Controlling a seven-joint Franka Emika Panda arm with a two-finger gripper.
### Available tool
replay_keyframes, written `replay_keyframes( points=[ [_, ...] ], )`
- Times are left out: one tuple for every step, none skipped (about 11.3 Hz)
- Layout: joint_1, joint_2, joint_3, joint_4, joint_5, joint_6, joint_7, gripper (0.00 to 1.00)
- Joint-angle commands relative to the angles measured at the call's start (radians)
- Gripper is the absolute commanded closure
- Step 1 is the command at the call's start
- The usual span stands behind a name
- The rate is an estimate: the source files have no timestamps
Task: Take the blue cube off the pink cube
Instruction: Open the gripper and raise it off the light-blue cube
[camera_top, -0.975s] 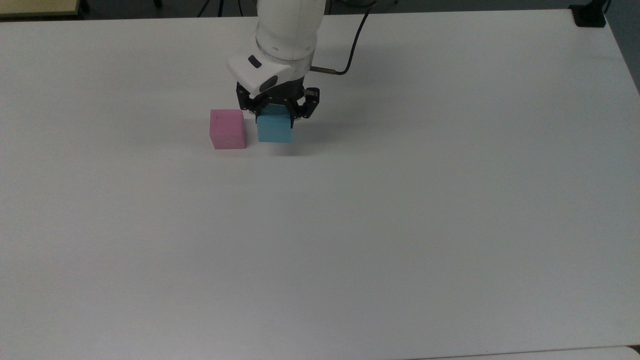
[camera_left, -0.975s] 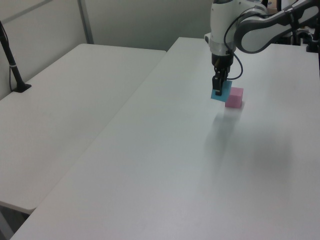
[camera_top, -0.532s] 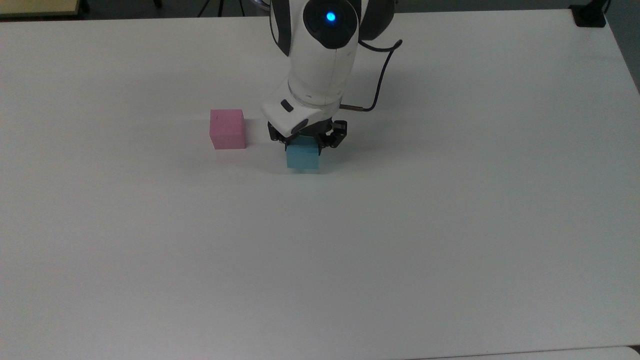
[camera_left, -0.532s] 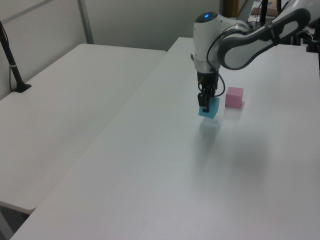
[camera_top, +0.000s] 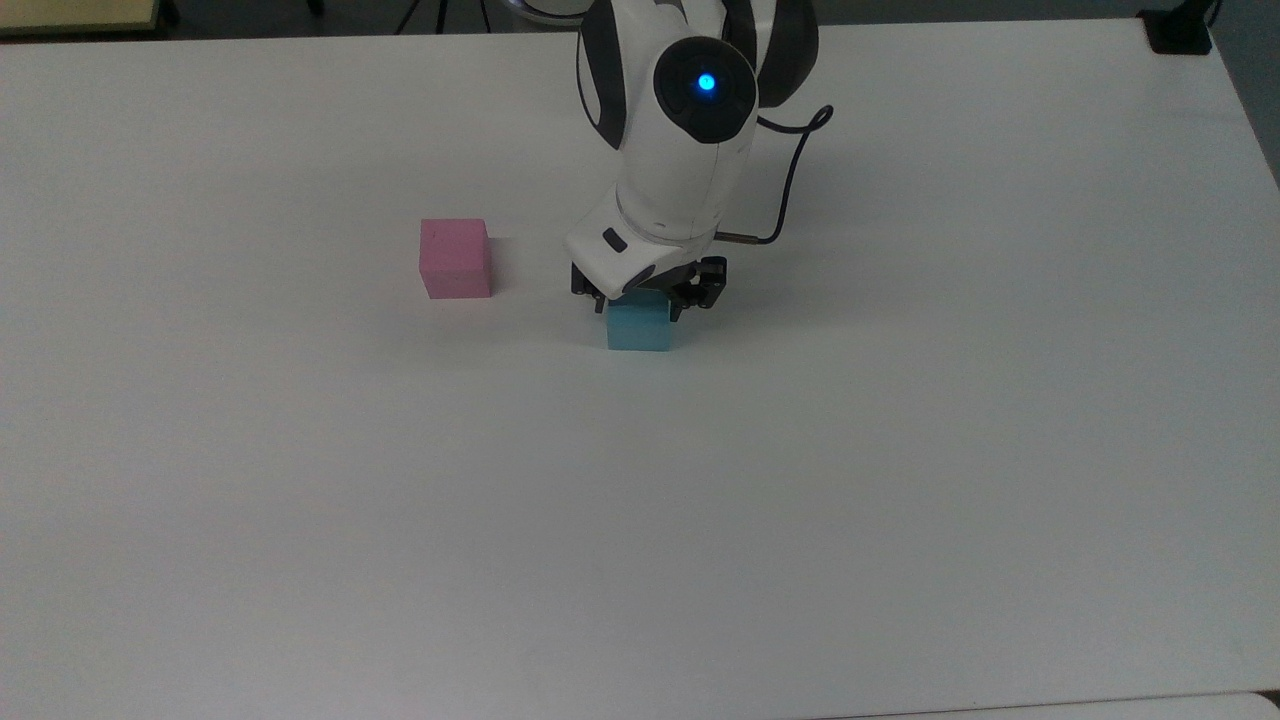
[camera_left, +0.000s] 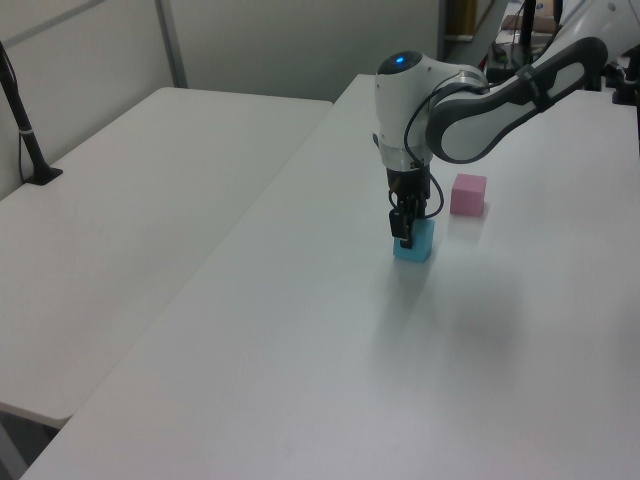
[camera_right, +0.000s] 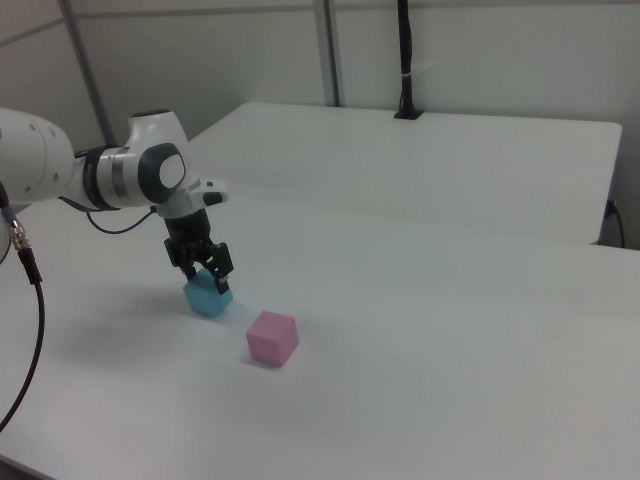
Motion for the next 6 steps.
replay_keyframes(
  points=[
    [0.006, 0.000, -0.004, 0.016, -0.002, 0.005, 0.049, 0.00],
    [0.004, -0.020, -0.004, 0.018, -0.002, 0.003, 0.043, 0.00],
    [-0.002, -0.073, -0.004, 0.015, 0.001, -0.023, 0.042, 0.00],
    [-0.022, -0.128, -0.005, 0.019, 0.004, -0.105, 0.042, 0.00],
    [-0.054, -0.196, -0.005, 0.036, 0.016, -0.183, 0.042, 0.00],
    [-0.079, -0.253, -0.005, 0.060, 0.029, -0.286, 0.042, 0.00]
  ],
)
